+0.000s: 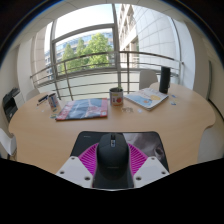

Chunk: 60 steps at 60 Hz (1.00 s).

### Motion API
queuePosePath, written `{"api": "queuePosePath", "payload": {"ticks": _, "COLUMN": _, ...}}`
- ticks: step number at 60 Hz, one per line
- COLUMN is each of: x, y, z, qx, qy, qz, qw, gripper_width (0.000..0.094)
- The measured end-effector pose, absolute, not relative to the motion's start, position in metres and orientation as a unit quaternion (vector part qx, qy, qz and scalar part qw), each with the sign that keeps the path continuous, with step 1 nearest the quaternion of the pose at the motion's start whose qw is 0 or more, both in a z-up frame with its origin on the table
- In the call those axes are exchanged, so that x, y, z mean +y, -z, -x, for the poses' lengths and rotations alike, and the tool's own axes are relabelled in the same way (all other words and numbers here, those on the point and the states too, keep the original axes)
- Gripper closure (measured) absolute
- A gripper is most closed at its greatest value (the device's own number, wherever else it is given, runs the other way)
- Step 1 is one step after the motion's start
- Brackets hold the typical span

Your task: Arrange mouse

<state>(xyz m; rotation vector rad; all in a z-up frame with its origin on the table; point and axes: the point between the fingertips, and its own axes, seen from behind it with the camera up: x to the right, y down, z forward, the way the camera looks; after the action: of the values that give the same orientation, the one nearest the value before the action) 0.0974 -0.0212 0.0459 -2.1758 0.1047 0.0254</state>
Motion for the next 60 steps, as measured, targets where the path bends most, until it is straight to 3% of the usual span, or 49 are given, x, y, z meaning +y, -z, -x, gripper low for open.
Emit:
{"api": "queuePosePath", "payload": {"ticks": 5, "x": -0.026, "y": -0.013, "z": -0.1, "qx": 0.048, "qy": -0.005, "qz": 0.899, "qw": 0.435, "gripper_width": 0.0541}}
{"api": "queuePosePath", "payload": {"ticks": 10, "x": -0.029, "y": 0.01, "z": -0.1, "qx": 0.046, "qy": -0.004, "qz": 0.905, "qw": 0.423, "gripper_width": 0.047}}
{"api": "queuePosePath", "payload": {"ticks": 16, "x": -0.033, "y": 0.008, "z": -0.098, "qx": 0.031, "qy": -0.001, "qz": 0.905, "qw": 0.424, "gripper_width": 0.0373}}
{"api": "queuePosePath", "payload": {"ticks": 22, "x": -0.045, "y": -0.016, "z": -0.096, "qx": 0.02, "qy": 0.013, "qz": 0.902, "qw": 0.432, "gripper_width": 0.0077}}
{"api": "queuePosePath", "payload": {"ticks": 24, "x": -0.051, "y": -0.027, "z": -0.096, "qx": 0.02, "qy": 0.018, "qz": 0.899, "qw": 0.436, "gripper_width": 0.0117}}
{"api": "queuePosePath", "payload": {"ticks": 40, "x": -0.158, "y": -0.148, "z": -0.069, "qx": 0.028, "qy": 0.044, "qz": 0.878, "qw": 0.477, "gripper_width": 0.0089}}
{"api": "queuePosePath", "payload": {"ticks": 50, "x": -0.242, "y": -0.189, "z": -0.049, "qx": 0.045, "qy": 0.056, "qz": 0.869, "qw": 0.489, "gripper_width": 0.0089}}
{"api": "queuePosePath", "payload": {"ticks": 60, "x": -0.312, "y": -0.2, "z": -0.036, "qx": 0.053, "qy": 0.07, "qz": 0.866, "qw": 0.492, "gripper_width": 0.009}}
